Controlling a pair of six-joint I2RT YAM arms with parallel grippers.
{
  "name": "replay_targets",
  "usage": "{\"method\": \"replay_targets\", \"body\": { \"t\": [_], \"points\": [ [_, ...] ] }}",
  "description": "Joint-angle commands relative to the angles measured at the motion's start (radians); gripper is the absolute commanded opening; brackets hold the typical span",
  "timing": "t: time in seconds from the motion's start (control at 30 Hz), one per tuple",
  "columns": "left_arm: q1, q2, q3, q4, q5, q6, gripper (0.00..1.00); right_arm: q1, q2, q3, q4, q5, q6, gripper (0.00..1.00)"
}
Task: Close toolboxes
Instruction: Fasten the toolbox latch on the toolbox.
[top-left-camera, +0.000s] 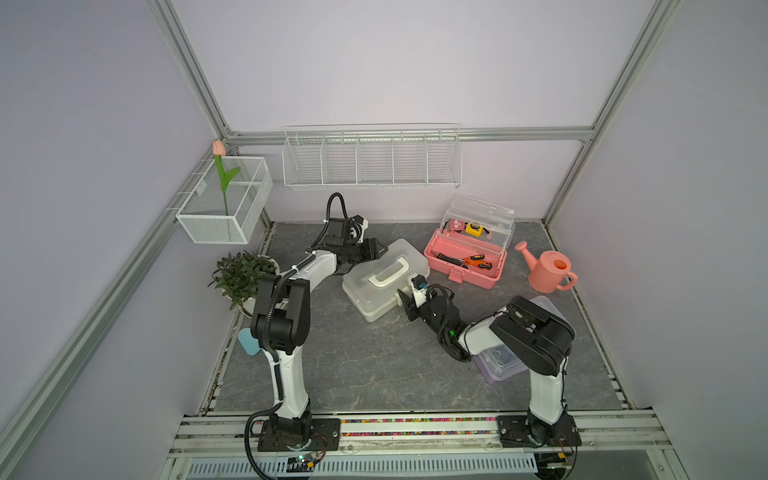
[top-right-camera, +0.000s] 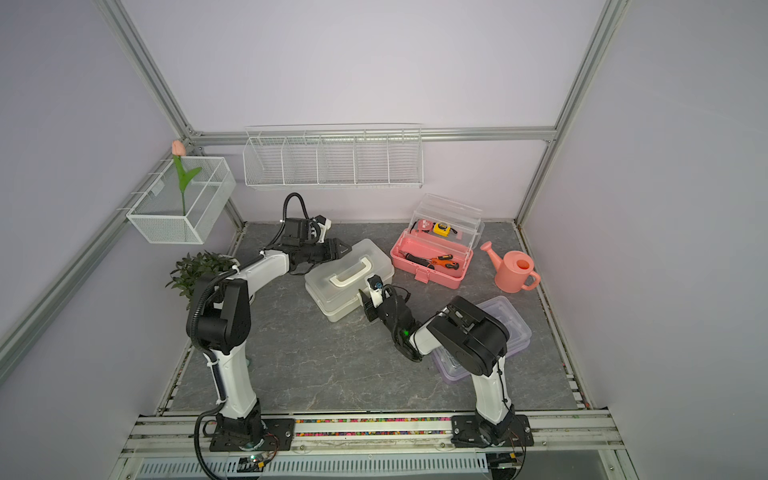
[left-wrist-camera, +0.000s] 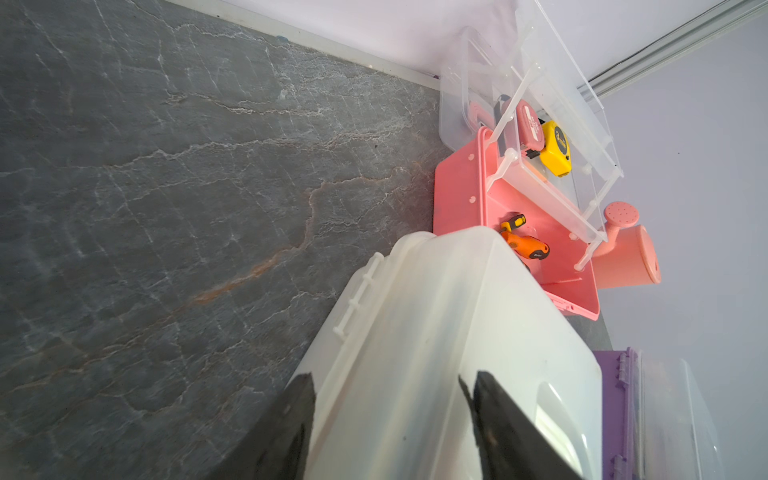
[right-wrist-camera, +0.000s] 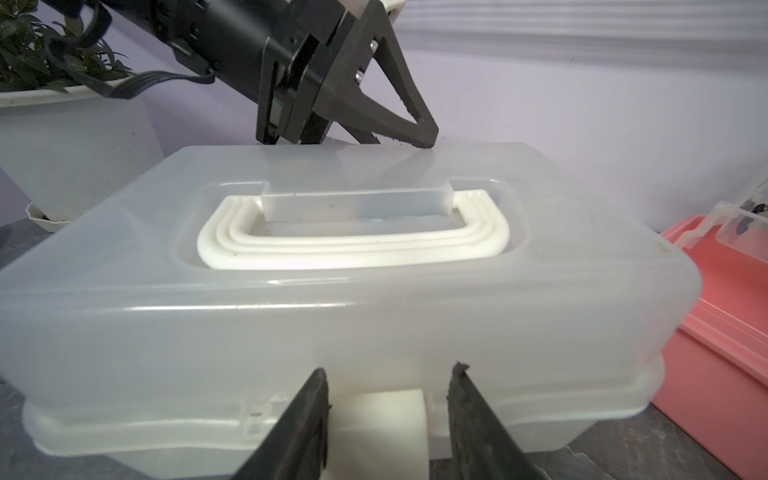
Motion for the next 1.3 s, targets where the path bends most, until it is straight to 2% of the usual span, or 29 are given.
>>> {"method": "replay_targets", "body": {
  "t": [0.0, 0.13, 0.33, 0.47, 0.6, 0.9, 1.27],
  "points": [
    [-0.021, 0.023, -0.054, -0.118, 0.016, -0.013, 0.62, 0.005, -0.076, -0.014, -0.103, 0.014, -0.019, 0.52],
    [-0.021, 0.005, -0.041, -0.129, 0.009, -0.012, 0.63, -0.005, -0.221, 0.012, -0.339, -0.001, 0.046, 0.56],
    [-0.021, -0.001, -0.046, -0.142, 0.008, -0.01, 0.64, -0.035, -0.347, 0.072, -0.698, -0.108, 0.293, 0.6],
    [-0.02, -0.017, -0.071, -0.133, 0.007, -0.017, 0.64, -0.068, -0.362, 0.129, -0.886, -0.245, 0.516, 0.62],
    [-0.02, -0.034, -0.101, -0.126, -0.003, -0.016, 0.64, -0.077, -0.346, 0.103, -0.832, -0.299, 0.642, 0.61],
    [-0.021, -0.074, -0.147, -0.126, -0.013, -0.01, 0.63, -0.084, -0.236, 0.109, -0.685, -0.377, 0.764, 0.55],
    [-0.022, -0.073, -0.181, -0.108, -0.003, -0.014, 0.57, -0.09, -0.164, 0.094, -0.522, -0.384, 0.798, 0.47]
  ]
}}
